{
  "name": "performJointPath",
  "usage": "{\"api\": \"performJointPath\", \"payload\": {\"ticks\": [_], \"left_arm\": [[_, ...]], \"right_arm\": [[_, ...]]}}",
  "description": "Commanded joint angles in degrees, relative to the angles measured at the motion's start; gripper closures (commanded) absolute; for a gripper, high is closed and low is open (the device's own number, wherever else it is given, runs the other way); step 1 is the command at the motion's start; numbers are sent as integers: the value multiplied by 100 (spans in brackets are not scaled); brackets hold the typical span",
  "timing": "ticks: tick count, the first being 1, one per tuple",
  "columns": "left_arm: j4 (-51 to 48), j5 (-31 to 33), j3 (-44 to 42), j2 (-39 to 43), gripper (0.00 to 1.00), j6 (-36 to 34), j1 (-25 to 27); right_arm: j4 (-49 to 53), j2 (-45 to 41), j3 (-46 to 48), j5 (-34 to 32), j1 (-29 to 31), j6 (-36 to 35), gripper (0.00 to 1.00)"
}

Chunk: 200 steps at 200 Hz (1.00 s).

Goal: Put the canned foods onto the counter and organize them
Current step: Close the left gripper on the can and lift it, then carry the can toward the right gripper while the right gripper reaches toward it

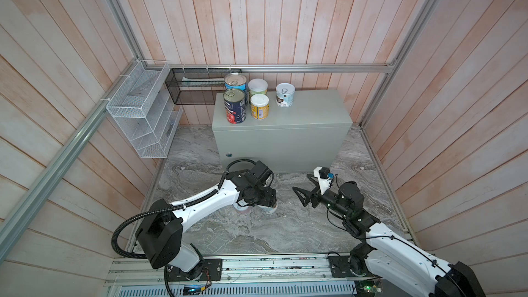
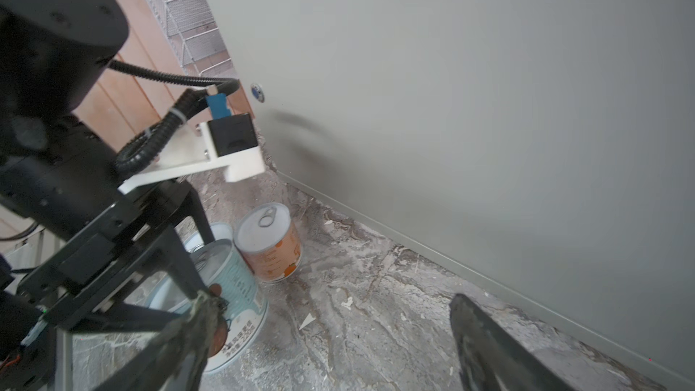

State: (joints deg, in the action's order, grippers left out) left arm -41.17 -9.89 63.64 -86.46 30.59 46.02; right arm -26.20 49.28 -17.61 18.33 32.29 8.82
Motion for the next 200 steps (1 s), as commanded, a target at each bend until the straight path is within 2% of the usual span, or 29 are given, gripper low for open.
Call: {"api": "performJointPath", "payload": {"ticks": [1,25,84,134,200], "left_arm": [[200,-333,256,273,48,-75,-87],[224,-592,246,369,48,-104,-186],[97,-1219,478,467,49,-236,-489],[26,-1583,764,385,49,-319,-515],[465,-2072,536,432,49,-141,-515]], "right_arm": [[-299,-34,127,83,267,-425,3],[-620,18,292,120,452,-571,3],[-896,-9,271,816,735,-878,3],[-936,392,-4,766,1046,-1128,3],[-1290,1240,-508,838,1292,-1246,5]]}}
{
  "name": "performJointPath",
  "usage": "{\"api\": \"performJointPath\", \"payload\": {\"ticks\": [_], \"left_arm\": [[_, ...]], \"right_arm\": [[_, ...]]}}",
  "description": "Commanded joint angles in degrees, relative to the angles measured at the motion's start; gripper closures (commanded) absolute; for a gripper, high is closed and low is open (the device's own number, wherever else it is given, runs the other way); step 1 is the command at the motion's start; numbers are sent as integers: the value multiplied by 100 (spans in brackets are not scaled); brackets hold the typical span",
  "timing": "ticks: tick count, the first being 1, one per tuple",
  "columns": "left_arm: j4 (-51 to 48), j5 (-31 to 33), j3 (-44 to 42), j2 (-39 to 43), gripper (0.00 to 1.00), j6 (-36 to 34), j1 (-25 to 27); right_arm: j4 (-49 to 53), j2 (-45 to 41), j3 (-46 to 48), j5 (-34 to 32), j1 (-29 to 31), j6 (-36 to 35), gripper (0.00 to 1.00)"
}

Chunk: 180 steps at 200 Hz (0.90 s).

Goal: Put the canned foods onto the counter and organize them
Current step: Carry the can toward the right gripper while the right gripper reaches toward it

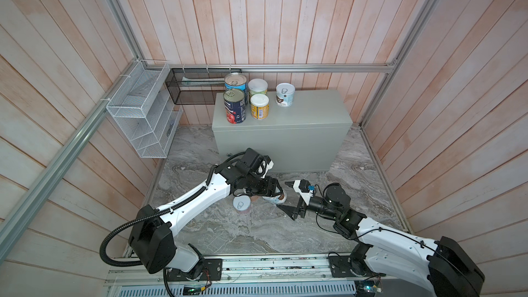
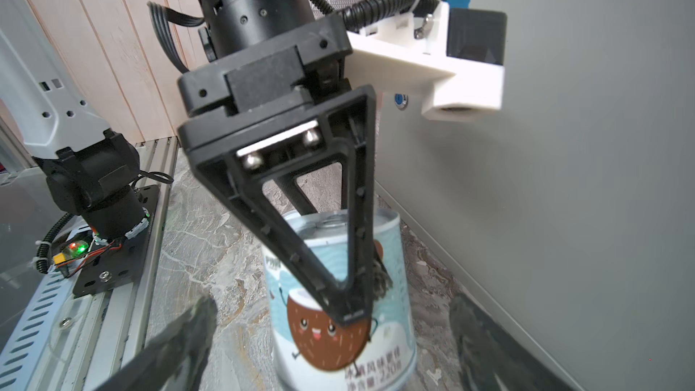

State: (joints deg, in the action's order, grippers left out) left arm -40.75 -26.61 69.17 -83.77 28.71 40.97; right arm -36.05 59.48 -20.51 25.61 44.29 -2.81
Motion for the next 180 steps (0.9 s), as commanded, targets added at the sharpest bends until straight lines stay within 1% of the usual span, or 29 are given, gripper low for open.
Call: {"api": "performJointPath", "payload": {"ticks": [1,16,64,101,126,180], "left_arm": [[421,-403,-22,165,49,47,-10],[399,-340,-35,190,49,30,-10],[274,-261,-9,173,49,-73,-10],[244,-266,9,126,49,-102,-14],[235,-275,0,146,49,-123,-26],[209,-284,-17,185,49,-110,-60]], "right_arm": [[-305,233,-221,111,99,-81,5],[-317,388,-299,131,157,-87,9],[-521,741,-395,134,314,-48,12],[-593,936,-446,93,365,-26,18],[-612,1042,-474,42,372,-21,25],[-545,1184,-523,37,416,-45,24]]}}
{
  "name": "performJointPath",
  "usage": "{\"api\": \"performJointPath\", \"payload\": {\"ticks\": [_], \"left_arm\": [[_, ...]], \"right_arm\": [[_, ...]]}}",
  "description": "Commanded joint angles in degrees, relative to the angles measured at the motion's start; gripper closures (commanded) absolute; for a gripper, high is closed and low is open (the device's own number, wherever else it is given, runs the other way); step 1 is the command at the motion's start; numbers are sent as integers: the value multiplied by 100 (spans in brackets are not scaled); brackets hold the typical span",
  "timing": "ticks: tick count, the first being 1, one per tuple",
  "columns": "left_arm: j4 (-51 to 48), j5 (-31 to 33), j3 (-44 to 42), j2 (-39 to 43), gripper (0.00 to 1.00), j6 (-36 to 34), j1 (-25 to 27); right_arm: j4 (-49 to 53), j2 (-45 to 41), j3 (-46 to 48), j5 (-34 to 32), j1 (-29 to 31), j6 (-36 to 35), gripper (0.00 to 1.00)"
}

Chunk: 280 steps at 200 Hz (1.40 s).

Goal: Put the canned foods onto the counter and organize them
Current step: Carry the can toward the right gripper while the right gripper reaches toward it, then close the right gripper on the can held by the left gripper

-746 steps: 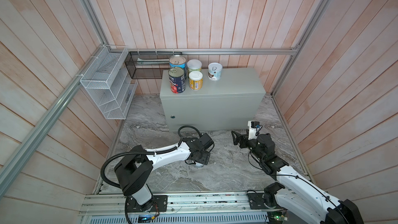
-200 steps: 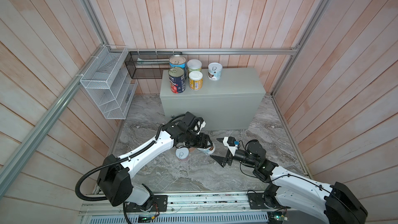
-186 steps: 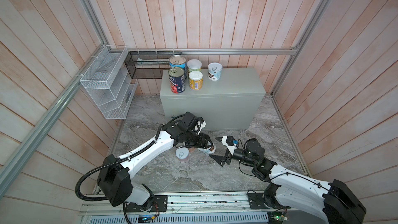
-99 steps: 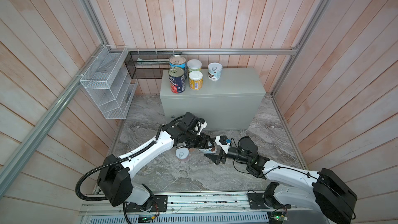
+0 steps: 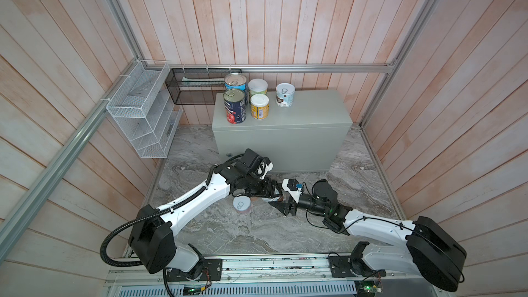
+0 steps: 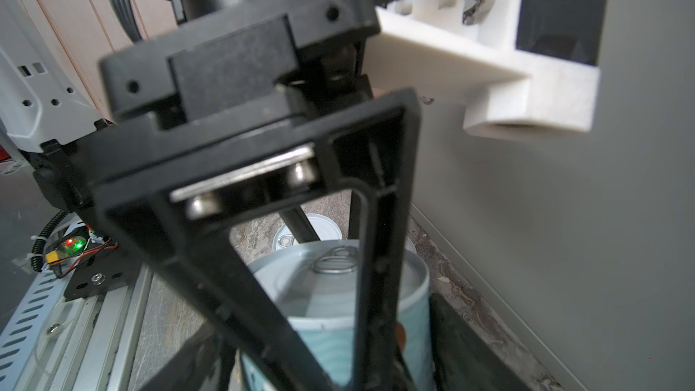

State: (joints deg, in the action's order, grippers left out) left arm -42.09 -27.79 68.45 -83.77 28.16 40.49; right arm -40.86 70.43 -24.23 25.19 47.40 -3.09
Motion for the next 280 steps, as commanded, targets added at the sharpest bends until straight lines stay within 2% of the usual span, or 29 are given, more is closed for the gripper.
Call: {"api": "performJointPath", "payload": {"ticks": [1,77,136,202,251,280], "left_arm": [[346,-166,55,185,49,-56,-13],[767,-634,-119,260,49,131,-8],[810,-623,-174,321,49,198,-13],[886,-580,-292,388,49,258,-15],[1100,-561,-458,397,49,390,-14],[1318,-596,-597,355,44,493,-14]], "right_arm": [[-63,91,-147,80,109,-20,24],[-130,76,-135,13,123,51,21],[-158,165,-149,-140,140,95,22],[-217,111,-124,-426,144,193,42],[-213,32,-122,-628,139,316,47],[-231,-60,-82,-743,143,335,48]]}}
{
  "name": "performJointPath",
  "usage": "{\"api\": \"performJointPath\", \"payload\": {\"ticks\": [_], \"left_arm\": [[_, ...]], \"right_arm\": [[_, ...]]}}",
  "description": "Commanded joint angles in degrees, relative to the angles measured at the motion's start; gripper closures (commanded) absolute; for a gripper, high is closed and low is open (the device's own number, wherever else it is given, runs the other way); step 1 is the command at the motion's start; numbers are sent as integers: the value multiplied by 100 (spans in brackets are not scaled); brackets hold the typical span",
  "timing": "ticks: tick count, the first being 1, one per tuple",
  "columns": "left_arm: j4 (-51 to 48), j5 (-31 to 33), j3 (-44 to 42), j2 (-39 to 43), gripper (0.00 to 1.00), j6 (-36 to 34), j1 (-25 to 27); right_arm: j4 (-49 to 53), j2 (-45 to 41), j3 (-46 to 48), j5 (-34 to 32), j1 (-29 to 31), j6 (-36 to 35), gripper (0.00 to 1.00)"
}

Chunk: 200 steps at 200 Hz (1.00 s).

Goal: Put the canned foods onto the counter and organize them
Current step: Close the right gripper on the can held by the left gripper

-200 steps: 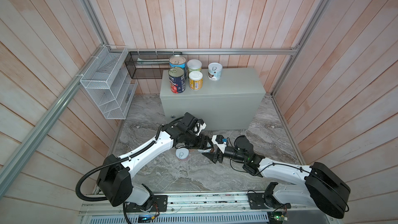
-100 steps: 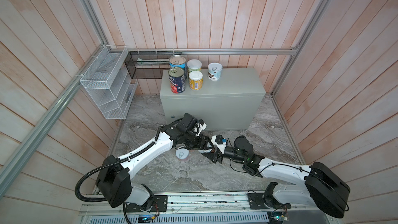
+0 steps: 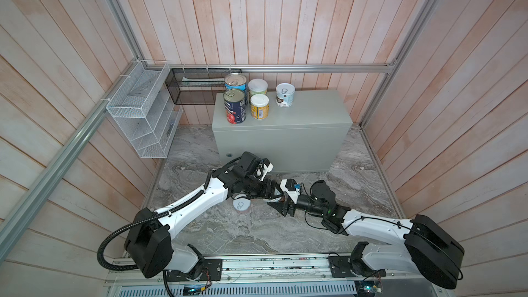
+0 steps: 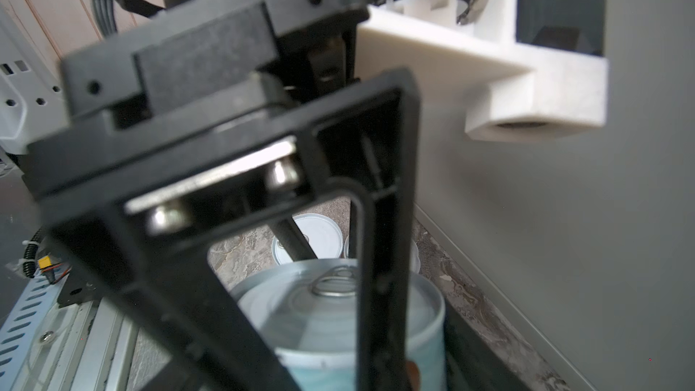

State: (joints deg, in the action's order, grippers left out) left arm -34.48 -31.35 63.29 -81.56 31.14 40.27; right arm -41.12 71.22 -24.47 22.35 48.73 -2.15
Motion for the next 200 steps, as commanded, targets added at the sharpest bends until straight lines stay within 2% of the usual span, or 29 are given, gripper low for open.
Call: {"api": "performJointPath", "payload": {"ticks": [1,41,63,69,72,170,200], "left_arm": [[561,-240,-80,129,44,198,12],[624,-216,-69,57,32,200,8],[600,-139,-53,26,15,263,-2],[607,-143,-53,18,2,278,-2],[613,-151,-60,23,0,287,-2],[613,14,-185,164,0,352,-19],[661,215,-159,334,0,315,-20]], "right_arm": [[-204,-141,-58,-468,12,246,48],[-200,-278,-8,-743,8,299,51],[-200,-332,16,-830,9,312,53],[-215,-352,35,-862,6,312,53],[-219,-361,46,-877,6,323,53],[-263,-530,160,-1194,0,365,54],[-157,-556,129,-1622,0,452,54]]}}
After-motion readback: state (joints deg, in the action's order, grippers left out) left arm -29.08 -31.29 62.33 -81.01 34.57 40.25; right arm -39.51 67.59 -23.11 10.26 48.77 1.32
